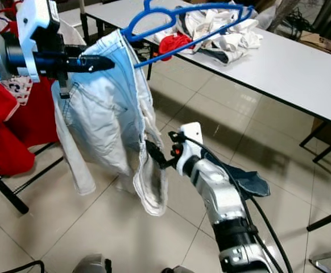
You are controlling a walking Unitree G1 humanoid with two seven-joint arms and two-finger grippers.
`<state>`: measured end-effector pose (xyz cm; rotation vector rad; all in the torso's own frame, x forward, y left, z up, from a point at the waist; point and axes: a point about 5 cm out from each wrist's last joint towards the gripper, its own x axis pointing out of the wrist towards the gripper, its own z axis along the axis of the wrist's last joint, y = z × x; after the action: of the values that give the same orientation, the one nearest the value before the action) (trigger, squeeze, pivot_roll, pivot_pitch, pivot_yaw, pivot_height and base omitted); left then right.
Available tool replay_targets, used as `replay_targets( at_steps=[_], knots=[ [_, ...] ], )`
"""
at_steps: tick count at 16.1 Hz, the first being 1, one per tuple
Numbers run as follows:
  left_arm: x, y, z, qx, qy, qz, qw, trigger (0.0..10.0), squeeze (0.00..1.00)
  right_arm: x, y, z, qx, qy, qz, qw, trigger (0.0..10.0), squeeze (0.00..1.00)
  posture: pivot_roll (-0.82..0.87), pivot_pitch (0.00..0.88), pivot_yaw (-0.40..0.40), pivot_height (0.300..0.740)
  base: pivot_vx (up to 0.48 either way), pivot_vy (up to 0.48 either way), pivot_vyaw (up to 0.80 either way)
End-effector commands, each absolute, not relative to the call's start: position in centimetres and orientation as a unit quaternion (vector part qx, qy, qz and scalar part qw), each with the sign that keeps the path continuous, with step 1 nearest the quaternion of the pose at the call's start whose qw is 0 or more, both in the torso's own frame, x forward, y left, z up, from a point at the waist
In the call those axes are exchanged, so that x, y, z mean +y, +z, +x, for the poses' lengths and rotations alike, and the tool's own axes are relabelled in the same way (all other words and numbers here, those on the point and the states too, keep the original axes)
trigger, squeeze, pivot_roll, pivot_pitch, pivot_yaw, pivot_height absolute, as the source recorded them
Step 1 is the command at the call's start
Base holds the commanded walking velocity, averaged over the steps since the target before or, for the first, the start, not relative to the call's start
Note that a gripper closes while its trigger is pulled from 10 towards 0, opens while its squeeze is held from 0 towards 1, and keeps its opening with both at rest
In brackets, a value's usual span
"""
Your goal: Hang hanger
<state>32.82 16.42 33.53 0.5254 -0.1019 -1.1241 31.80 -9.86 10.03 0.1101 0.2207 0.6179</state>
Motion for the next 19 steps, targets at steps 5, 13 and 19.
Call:
replay_targets(
  at_steps=[5, 13, 19],
  knots=[
    [16.6, 36.8, 31.9, -0.108, -0.499, 0.246, 0.824, 0.0, 0.00, -12.9, 6.2, 31.9, 0.211, 0.206, -0.054, 0.954, 0.0, 0.00, 0.20, 0.070, -0.119, 0.740, 0.000, 0.000, 0.00],
    [17.4, 36.6, 32.0, -0.102, -0.483, 0.248, 0.834, 0.0, 0.00, -16.0, 4.2, 31.1, 0.243, 0.161, -0.040, 0.956, 0.0, 0.00, 0.19, 0.062, -0.114, 0.740, 0.000, 0.000, 0.00],
    [17.6, 36.6, 32.0, -0.101, -0.480, 0.249, 0.835, 0.0, 0.00, -16.3, 4.4, 31.2, 0.235, 0.159, -0.029, 0.959, 0.0, 0.00, 0.19, 0.060, -0.113, 0.740, 0.000, 0.000, 0.00]
  ],
)
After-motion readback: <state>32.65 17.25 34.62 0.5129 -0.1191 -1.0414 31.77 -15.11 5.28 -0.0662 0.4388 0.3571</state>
